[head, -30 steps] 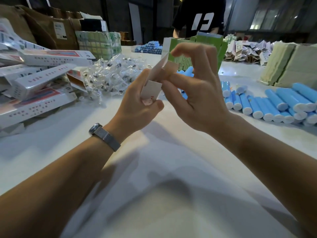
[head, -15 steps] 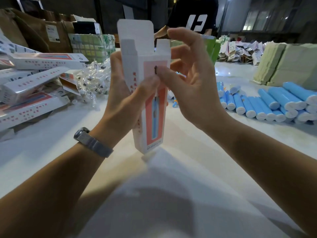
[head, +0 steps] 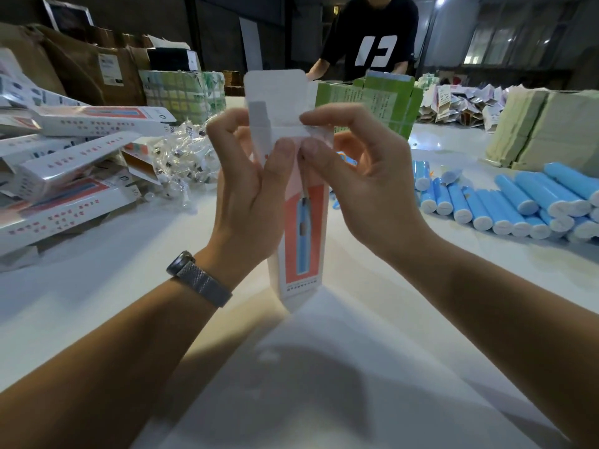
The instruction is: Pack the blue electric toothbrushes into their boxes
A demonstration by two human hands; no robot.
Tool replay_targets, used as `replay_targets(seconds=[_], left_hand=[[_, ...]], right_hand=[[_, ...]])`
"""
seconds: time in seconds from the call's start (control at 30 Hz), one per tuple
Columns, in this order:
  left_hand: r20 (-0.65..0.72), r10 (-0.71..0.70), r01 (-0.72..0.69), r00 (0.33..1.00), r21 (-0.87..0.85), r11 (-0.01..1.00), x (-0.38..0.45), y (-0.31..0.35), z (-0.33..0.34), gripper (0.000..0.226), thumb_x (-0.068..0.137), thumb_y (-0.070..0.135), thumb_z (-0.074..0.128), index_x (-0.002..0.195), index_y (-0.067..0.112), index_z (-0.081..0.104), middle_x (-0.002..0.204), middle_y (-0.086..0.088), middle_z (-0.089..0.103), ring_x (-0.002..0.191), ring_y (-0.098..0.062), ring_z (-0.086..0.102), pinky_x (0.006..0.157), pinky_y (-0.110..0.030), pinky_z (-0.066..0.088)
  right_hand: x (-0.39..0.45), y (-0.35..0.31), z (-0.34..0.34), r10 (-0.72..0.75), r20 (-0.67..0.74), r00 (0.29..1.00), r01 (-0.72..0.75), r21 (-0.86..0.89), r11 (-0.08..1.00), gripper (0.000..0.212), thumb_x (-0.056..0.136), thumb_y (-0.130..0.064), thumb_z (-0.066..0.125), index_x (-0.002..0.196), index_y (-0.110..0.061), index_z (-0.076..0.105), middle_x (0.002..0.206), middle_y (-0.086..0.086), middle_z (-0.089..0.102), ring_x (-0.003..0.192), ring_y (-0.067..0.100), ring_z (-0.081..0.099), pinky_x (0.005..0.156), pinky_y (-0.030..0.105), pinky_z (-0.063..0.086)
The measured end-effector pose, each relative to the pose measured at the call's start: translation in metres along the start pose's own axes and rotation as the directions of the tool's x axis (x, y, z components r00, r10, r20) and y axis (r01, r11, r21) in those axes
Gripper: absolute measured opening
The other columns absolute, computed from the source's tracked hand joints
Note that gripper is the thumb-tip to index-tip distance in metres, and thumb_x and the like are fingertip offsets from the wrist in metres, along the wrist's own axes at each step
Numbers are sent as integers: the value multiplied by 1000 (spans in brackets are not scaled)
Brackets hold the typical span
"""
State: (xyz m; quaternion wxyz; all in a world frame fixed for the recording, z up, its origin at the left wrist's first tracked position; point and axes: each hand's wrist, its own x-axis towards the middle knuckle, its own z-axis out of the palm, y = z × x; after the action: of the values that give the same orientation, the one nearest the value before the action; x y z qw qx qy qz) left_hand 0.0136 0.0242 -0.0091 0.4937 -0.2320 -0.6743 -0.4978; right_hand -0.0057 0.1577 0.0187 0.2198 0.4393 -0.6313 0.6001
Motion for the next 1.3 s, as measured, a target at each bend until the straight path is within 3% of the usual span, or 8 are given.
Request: replay_targets(seconds=[0.13, 0.23, 0.47, 0.73, 0.93, 1.0, 1.1, 1.3], left_hand=[[18, -20, 17, 1000, 147, 989, -4, -3, -1, 34, 108, 21, 32, 134, 3, 44, 99, 16, 61, 83, -8, 68, 67, -35, 59], [17, -7, 5, 1000, 115, 993, -5, -1, 0, 38, 109, 17, 30, 145, 8, 32, 106, 18, 61, 89, -16, 70, 71, -39, 61], [26, -7, 5, 1000, 55, 998, -6, 2, 2, 16, 108, 16, 33, 118, 26, 40, 93, 24, 56, 76, -21, 65, 61, -50, 55], [89, -33, 33, 995, 0, 999, -5, 6, 2, 10, 106, 11, 33, 114, 14, 39, 89, -5, 55, 72, -18, 62, 60, -40, 55], [105, 0, -3, 994, 33, 999, -3, 6, 1, 10, 106, 8, 35, 112, 15, 39, 91, 6, 58, 75, -1, 67, 64, -15, 51], [116, -16, 16, 993, -6, 1000, -2, 8, 2, 14, 106, 8, 35, 117, 17, 35, 94, -5, 61, 76, -7, 68, 65, -20, 53], [123, -31, 46, 992, -128, 991, -2, 10, 3, 22, 107, 5, 35, 124, 11, 23, 99, -27, 57, 77, -21, 68, 68, -28, 55], [112, -34, 32, 993, 18, 999, -3, 8, 3, 22, 106, 12, 32, 123, 3, 41, 92, -7, 60, 74, -25, 65, 62, -50, 55]], right_hand=[[-2, -2, 1, 8, -25, 1000, -8, -3, 1000, 22, 89, -9, 71, 105, -20, 60, 106, 2, 64, 86, 9, 61, 74, 27, 52], [-4, 1, 1, 49, -36, 998, -49, -13, 999, 21, 88, -14, 73, 103, -24, 63, 107, 9, 66, 84, 12, 61, 76, 30, 53], [-2, 6, -4, 25, -38, 999, -29, -102, 994, 15, 93, -18, 66, 106, -24, 64, 103, 13, 67, 79, 18, 63, 70, 21, 52], [2, 4, -7, -31, 36, 999, 32, -39, 999, 8, 94, -7, 60, 99, -12, 63, 102, 8, 53, 94, 16, 56, 81, 21, 45], [9, -3, -8, -22, 2, 1000, 22, 73, 997, 55, 85, 4, 66, 127, -15, 37, 114, 7, 61, 106, 20, 62, 83, 44, 57], [11, -2, -12, 3, 18, 1000, -5, 63, 998, 59, 84, 4, 67, 133, -17, 40, 113, 14, 63, 105, 31, 61, 85, 46, 55], [13, -1, -14, -4, 50, 999, 3, 28, 1000, 32, 84, 2, 66, 107, -20, 62, 104, 7, 63, 96, 28, 60, 81, 35, 54], [13, -2, -14, -20, 82, 996, 18, 31, 999, 15, 85, -5, 64, 86, -20, 66, 93, 8, 61, 91, 19, 58, 78, 30, 48]])
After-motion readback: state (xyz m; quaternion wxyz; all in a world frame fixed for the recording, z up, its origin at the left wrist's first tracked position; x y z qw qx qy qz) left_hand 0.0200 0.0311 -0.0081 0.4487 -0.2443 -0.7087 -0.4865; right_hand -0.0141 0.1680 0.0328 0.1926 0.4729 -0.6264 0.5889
